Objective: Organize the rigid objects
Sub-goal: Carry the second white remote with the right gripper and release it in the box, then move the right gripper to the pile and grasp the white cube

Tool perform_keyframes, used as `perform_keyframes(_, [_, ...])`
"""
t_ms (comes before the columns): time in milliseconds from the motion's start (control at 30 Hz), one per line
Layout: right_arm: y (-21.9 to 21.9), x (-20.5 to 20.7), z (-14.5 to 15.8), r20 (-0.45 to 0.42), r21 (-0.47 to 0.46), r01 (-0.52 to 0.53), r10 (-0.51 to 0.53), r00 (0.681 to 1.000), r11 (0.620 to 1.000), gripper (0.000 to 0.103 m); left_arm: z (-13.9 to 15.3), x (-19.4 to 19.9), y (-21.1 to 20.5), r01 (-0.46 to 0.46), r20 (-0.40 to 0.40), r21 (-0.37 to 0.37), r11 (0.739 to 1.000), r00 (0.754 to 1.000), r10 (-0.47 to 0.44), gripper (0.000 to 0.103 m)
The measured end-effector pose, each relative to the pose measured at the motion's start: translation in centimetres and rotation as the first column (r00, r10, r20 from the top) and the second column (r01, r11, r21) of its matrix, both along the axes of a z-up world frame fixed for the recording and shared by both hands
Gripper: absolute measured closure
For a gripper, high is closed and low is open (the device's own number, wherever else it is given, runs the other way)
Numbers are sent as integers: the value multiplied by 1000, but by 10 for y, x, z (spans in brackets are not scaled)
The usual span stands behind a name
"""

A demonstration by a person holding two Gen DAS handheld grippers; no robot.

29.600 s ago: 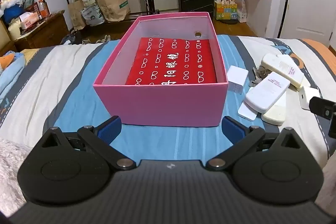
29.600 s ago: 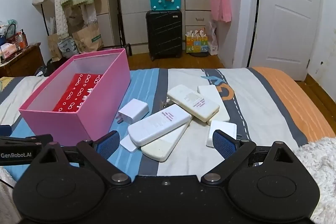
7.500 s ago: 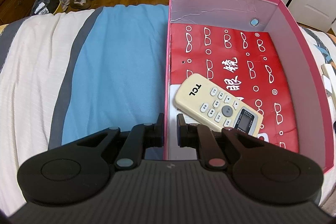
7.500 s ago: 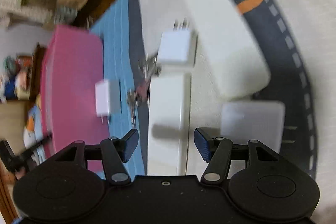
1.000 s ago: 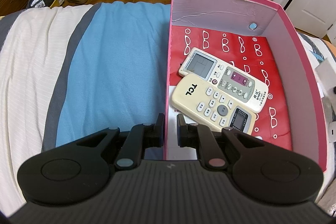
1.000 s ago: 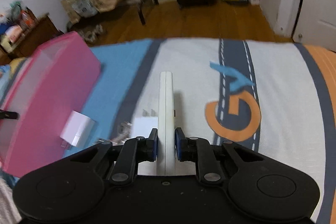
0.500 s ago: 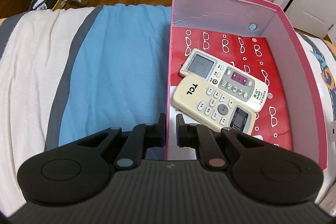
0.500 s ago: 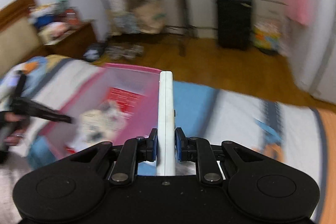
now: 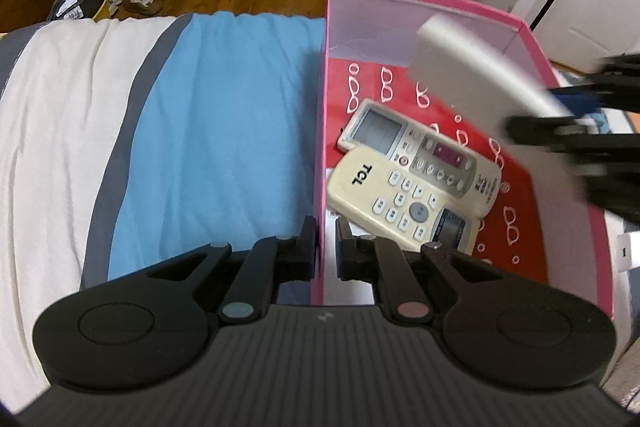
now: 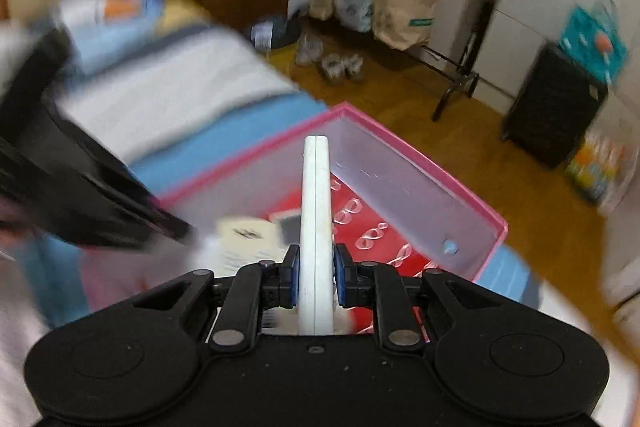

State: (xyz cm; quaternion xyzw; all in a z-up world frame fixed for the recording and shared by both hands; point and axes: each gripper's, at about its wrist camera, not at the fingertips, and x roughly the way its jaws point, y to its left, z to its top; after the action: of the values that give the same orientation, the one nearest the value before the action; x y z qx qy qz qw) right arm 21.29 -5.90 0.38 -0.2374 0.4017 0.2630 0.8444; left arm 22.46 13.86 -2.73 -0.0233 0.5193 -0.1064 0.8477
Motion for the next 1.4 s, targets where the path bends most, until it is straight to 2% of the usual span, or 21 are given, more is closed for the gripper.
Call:
perform_keyframes(67, [13, 17, -18, -6, -113, -28, 27, 1000, 993, 83, -2, 1, 4, -8, -4, -21, 1000, 1000, 8, 95])
perform_keyframes(100, [20, 21, -25, 24, -173, -47, 52, 998, 984, 83, -3, 3, 7, -19, -12, -39, 999, 1000, 19, 95])
perform_keyframes(200, [33, 24, -41, 120, -352, -84, 134, 984, 932, 83, -3, 4, 10, -11, -16, -55, 998, 1000, 10, 95])
perform_keyframes(267, [39, 25, -52, 146, -459, -90, 175, 974, 884, 83, -4, 5, 9, -2, -13, -53, 999, 1000, 1, 95])
perform_keyframes(367, [41, 26, -55, 124, -482, -108, 190, 974, 870, 82, -5, 6, 8, 8, -13, -47, 999, 1000, -9, 95])
perform_keyframes(433, [35, 31, -52, 92, -456, -106, 166, 982, 884, 82, -5, 6, 7, 13, -12, -43, 999, 1000, -14, 95])
perform_keyframes(467, [32, 33, -49, 60, -428, -110, 150, 987, 897, 77, -5, 6, 6, 18, -11, -40, 999, 1000, -18, 95])
perform_keyframes(500, [29, 35, -46, 40, -396, -111, 138, 990, 911, 71, -5, 7, 5, 21, -13, -40, 999, 1000, -22, 95])
perform_keyframes(533, [24, 36, -42, 25, -356, -108, 125, 992, 928, 56, -5, 6, 5, 26, -13, -39, 999, 1000, -27, 93])
perform_keyframes(567, [19, 36, -36, 12, -309, -103, 112, 994, 946, 47, -4, 6, 3, 38, -13, -35, 999, 999, -39, 92])
perform_keyframes(633, [5, 31, -19, -21, -189, -79, 77, 997, 979, 47, -4, 4, 1, 56, -9, -18, 998, 998, -56, 90])
perform_keyframes(733, [-20, 19, 4, -51, -37, -12, 10, 999, 999, 47, -3, 2, -3, 65, -6, -3, 998, 998, -65, 89])
perform_keyframes(833, [-46, 2, 25, -77, 80, 62, -56, 995, 995, 46, -2, 3, -3, 63, -8, -7, 998, 998, -63, 89])
perform_keyframes(933, [-69, -16, 42, -90, 136, 117, -105, 990, 984, 46, -2, 2, -2, 58, -8, -11, 998, 998, -58, 89])
perform_keyframes(1100, [-100, -56, 57, -22, 139, 253, -253, 967, 957, 47, -4, 3, -3, 46, -17, -4, 999, 999, -47, 89])
perform_keyframes(1300, [-142, -88, 65, -49, 153, 340, -337, 940, 928, 46, -2, 1, -9, 46, -20, 26, 999, 999, -46, 89])
perform_keyframes(1400, [-161, -101, 62, -93, 161, 377, -367, 926, 912, 46, -2, 1, -10, 45, -24, 33, 998, 999, -44, 89])
